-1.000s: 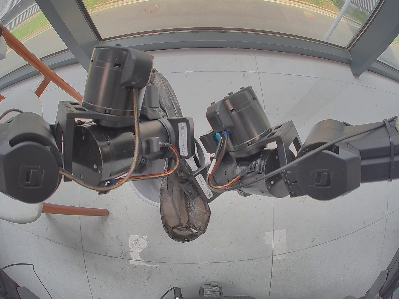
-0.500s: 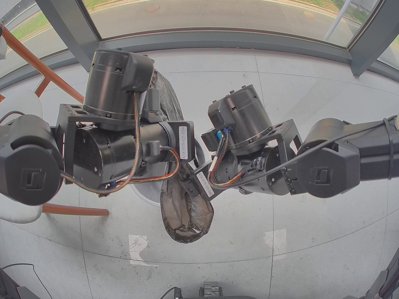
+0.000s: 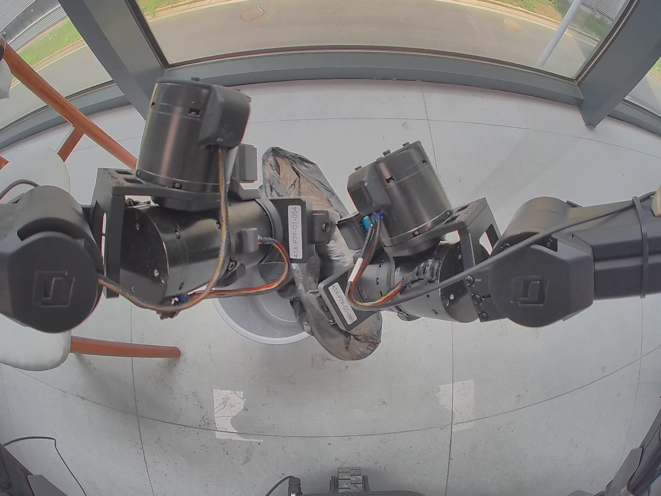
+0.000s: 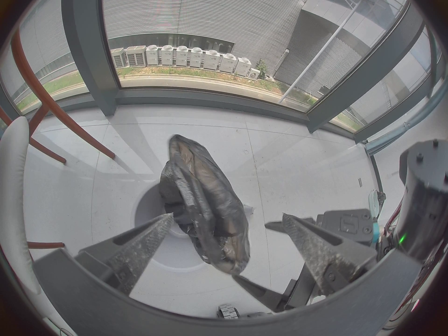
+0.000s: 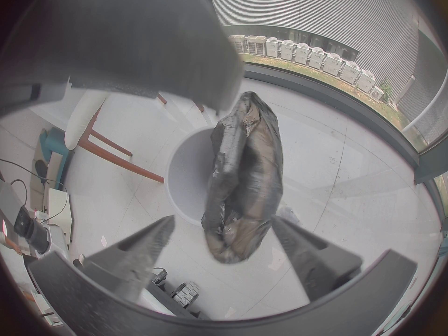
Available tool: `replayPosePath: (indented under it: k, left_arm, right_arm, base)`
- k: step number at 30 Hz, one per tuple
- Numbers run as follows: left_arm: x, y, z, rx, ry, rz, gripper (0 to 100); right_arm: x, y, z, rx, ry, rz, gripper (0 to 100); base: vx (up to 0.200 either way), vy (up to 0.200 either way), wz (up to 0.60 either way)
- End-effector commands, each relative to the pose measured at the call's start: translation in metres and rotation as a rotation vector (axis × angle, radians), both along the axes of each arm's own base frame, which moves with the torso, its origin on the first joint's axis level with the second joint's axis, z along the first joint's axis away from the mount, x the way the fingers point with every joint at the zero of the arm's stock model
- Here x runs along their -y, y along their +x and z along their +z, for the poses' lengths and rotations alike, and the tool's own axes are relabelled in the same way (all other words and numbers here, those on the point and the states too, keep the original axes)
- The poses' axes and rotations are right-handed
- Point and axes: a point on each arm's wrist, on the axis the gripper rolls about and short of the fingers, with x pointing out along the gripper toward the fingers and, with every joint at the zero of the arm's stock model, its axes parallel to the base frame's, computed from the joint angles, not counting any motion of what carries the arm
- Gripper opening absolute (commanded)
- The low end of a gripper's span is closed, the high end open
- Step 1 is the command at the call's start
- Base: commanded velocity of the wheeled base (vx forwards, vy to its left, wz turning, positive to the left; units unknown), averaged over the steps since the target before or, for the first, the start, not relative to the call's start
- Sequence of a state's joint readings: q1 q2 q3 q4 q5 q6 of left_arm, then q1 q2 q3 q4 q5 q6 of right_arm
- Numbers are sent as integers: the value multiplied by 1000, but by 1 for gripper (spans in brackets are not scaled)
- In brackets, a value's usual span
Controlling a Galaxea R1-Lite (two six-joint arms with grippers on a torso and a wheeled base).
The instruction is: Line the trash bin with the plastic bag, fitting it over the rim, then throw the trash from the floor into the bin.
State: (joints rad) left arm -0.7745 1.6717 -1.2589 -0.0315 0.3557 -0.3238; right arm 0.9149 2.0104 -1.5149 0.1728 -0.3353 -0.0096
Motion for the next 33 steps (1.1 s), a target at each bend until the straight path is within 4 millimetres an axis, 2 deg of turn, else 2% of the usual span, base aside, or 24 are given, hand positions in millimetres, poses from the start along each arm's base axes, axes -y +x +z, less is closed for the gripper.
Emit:
replayPosePath:
  k: [1,6,9,12,16,20,24,28,29,33]
  left_arm:
    - [1,0,2,4,-8,-10,100]
    - [-2,-1,-4,-13,6,-3,100]
    - [-8,-2,-17,-47,38,6,100]
    - [-21,-3,-24,-73,50,20,100]
    - [-33,-4,-44,-142,71,-2,100]
    - [-45,6,-50,-167,69,34,100]
    - [-45,10,-55,-200,46,23,100]
    - [-36,20,-69,-253,36,-5,100]
    - [-32,24,-74,-264,41,-11,100]
    - [-18,37,-88,-281,52,-23,100]
  right_arm:
    - [-9,-2,-9,-13,-12,22,0]
    - [-5,-2,-10,-22,-16,10,0]
    - [3,2,-8,-23,-14,-10,0]
    - [7,8,-6,-18,-4,-31,0]
    - [19,5,11,-11,43,-63,0]
    - [37,1,19,-10,57,-94,0]
    - [54,-2,25,-1,51,-130,0]
    - [68,-6,18,-5,-7,-192,0]
    - [71,-7,19,-6,1,-198,100]
    - [87,-7,34,4,61,-230,100]
  base:
    - [0,0,0]
    - [0,0,0]
    - [0,0,0]
    - [0,0,0]
    - [0,0,0]
    - [0,0,0]
    - [0,0,0]
    - [0,0,0]
    - [0,0,0]
    - [0,0,0]
